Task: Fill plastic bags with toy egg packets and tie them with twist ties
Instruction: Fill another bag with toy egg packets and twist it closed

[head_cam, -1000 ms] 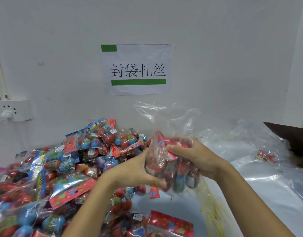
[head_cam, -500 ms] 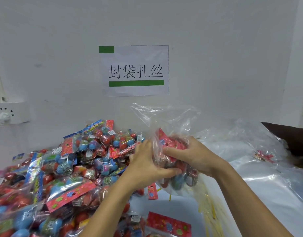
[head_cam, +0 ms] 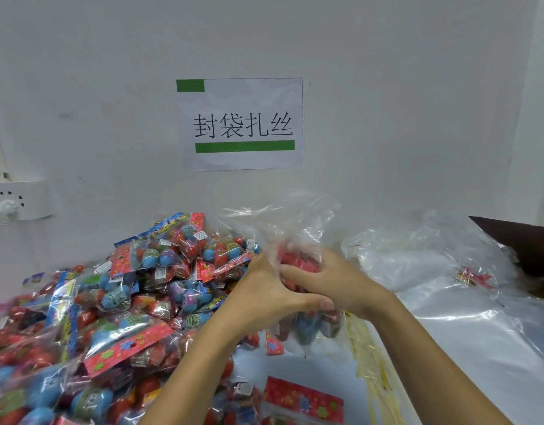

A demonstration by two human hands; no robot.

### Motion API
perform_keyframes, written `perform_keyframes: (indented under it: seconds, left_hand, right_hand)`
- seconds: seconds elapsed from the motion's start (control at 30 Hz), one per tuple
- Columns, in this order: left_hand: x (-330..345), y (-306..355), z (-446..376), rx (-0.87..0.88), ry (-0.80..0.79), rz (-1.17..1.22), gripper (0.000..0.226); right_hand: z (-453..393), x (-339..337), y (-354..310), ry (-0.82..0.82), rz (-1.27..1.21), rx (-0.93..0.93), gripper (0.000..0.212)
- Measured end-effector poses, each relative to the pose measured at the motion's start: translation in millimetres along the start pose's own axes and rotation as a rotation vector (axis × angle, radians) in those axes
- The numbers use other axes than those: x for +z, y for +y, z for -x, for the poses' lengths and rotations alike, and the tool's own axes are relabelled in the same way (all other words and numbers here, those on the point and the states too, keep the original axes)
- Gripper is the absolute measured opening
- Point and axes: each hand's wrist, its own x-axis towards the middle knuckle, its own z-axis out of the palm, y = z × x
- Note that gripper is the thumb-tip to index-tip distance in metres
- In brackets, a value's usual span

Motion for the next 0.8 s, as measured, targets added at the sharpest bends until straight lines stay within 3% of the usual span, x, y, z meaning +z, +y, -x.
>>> perform_keyframes:
  seconds: [0.07, 0.17, 0.2, 0.27, 0.4, 0.43, 0.5, 0.57, 0.63, 0.7, 0.8]
  left_hand:
    - [-1, 2, 0, 0.014, -0.013, 0.017, 0.066]
    - [-2, 6, 0, -0.024, 0.012, 0.042, 0.058]
    - [-1, 6, 0, -0.03, 0.016, 0.054, 0.056]
    - [0, 3, -1, -0.042, 0.005, 0.06, 0.054]
    - [5, -3, -5, -0.17, -0.006, -0.094, 0.082]
    - [6, -4, -5, -0.199, -0.02, -0.15, 0.089]
    - [8, -3, -3, -0.192, -0.066, -0.228, 0.082]
    - [9, -4, -1, -0.139, -0.093, -0.297, 0.045]
    - [7, -2, 2, -0.093, -0.122, -0.352, 0.007]
    - [7, -2, 3, -0.08, -0.126, -0.348, 0.025]
    - [7, -5, 2, -0.065, -0.093, -0.375, 0.045]
  right_hand:
    - [2, 0, -2, -0.014, -0.082, 0.019, 0.037]
    - [0, -3, 0, -0.078, -0.142, 0.112, 0.095]
    - [0, -3, 1, -0.102, -0.177, 0.137, 0.104]
    - [0, -3, 0, -0.161, -0.283, 0.199, 0.099]
    - [4, -3, -2, -0.207, -0.308, 0.266, 0.056]
    - [5, -2, -3, -0.206, -0.235, 0.282, 0.057]
    - [5, 1, -6, -0.204, -0.046, 0.307, 0.084]
    - [5, 5, -9, -0.226, 0.089, 0.319, 0.106]
    - [5, 9, -14, -0.222, 0.208, 0.332, 0.091]
    - [5, 13, -17, -0.192, 0.263, 0.352, 0.079]
    - [3, 17, -16, -0.234, 0.257, 0.337, 0.106]
